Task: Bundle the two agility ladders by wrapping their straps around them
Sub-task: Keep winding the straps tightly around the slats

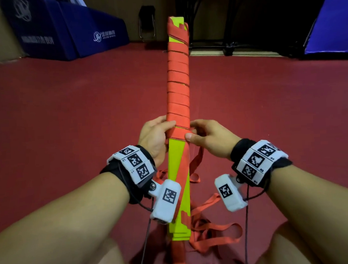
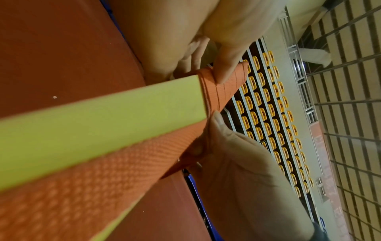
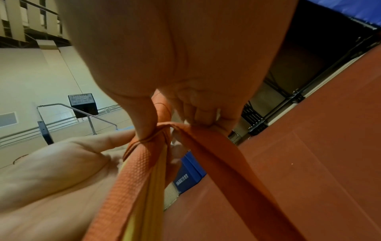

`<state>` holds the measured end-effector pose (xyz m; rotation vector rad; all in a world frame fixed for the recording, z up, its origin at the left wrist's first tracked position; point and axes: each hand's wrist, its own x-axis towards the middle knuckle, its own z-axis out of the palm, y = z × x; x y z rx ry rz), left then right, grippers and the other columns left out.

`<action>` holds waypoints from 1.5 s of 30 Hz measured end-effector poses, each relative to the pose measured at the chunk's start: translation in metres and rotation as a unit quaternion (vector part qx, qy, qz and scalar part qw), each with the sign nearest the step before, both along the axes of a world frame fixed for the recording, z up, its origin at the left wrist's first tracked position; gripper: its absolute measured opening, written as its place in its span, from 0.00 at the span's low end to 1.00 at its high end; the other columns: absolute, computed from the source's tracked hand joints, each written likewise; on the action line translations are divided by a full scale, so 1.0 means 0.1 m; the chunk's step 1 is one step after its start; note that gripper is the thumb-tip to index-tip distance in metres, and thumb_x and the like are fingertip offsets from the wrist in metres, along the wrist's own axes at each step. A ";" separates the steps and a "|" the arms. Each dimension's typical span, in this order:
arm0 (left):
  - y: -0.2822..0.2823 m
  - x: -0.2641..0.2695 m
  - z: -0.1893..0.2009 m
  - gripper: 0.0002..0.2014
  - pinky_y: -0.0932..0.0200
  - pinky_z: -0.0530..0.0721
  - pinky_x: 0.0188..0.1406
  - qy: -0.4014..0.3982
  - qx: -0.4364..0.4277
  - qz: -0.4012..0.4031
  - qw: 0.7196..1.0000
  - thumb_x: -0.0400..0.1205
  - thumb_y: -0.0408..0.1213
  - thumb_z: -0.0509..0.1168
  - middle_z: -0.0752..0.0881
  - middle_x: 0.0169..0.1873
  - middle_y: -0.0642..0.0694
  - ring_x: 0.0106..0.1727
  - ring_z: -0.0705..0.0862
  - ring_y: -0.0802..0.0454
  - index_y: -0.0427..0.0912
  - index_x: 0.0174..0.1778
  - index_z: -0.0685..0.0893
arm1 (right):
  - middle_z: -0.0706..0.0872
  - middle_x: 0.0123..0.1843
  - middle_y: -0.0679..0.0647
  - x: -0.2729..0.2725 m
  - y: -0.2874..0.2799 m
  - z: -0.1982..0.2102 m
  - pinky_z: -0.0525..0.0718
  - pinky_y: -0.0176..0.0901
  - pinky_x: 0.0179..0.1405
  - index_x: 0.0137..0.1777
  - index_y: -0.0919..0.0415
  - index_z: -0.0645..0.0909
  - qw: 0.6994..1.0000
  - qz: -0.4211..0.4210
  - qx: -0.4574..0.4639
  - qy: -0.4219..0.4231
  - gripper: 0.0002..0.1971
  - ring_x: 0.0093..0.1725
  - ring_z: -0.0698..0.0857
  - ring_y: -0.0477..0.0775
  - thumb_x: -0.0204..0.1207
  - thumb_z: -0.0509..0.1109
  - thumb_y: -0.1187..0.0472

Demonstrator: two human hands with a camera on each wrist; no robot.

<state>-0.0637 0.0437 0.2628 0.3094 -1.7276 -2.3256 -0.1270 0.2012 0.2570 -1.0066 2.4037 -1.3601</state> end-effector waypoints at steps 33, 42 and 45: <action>0.01 -0.02 -0.13 0.05 0.62 0.80 0.26 -0.052 -0.110 -0.012 0.993 0.82 0.37 0.69 0.84 0.34 0.44 0.28 0.82 0.54 0.40 0.46 0.82 | 0.85 0.42 0.53 0.00 0.01 -0.11 0.78 0.42 0.49 0.51 0.59 0.81 0.996 0.051 -0.058 -0.054 0.05 0.43 0.81 0.48 0.82 0.71 0.69; 0.04 0.00 -0.14 0.19 0.43 0.83 0.47 -0.053 -0.109 -0.003 0.993 0.89 0.34 0.57 0.85 0.25 0.45 0.34 0.84 0.46 0.39 0.31 0.82 | 0.82 0.31 0.45 0.04 0.00 -0.10 0.72 0.39 0.37 0.38 0.60 0.80 0.993 0.070 -0.058 -0.073 0.15 0.34 0.76 0.48 0.75 0.71 0.48; 0.05 0.01 -0.14 0.16 0.48 0.87 0.51 -0.044 -0.114 0.003 0.993 0.87 0.39 0.59 0.91 0.30 0.46 0.36 0.90 0.52 0.38 0.37 0.85 | 0.76 0.30 0.47 0.07 0.00 -0.09 0.70 0.41 0.37 0.39 0.64 0.78 0.992 0.076 -0.061 -0.081 0.19 0.34 0.72 0.50 0.78 0.72 0.46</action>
